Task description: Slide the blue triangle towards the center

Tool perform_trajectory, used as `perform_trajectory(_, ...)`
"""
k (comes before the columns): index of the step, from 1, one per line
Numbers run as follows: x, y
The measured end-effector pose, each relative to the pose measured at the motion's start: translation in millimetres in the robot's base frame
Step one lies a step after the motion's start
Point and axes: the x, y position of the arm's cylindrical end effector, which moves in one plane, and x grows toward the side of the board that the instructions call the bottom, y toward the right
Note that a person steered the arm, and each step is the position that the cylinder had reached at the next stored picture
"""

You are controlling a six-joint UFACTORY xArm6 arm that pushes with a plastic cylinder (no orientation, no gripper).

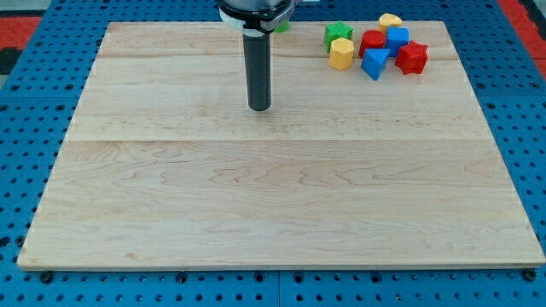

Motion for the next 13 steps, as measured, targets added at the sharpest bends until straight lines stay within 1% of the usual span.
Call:
perform_trajectory(2, 17.3, 41.0)
perform_trajectory(3, 27.4, 87.6)
perform_trajectory(4, 21.6, 191.7)
perform_trajectory(5, -7.8, 276.4)
perform_trajectory(6, -12.0, 311.2)
perform_trajectory(7, -13.8, 324.7)
perform_trajectory(8, -40.5, 332.9)
perform_trajectory(9, -98.7, 330.2)
perform_trajectory(10, -144.3, 330.5)
perform_trajectory(11, -177.2, 333.5)
perform_trajectory(12, -189.5, 331.9)
perform_trajectory(13, -189.0, 327.8)
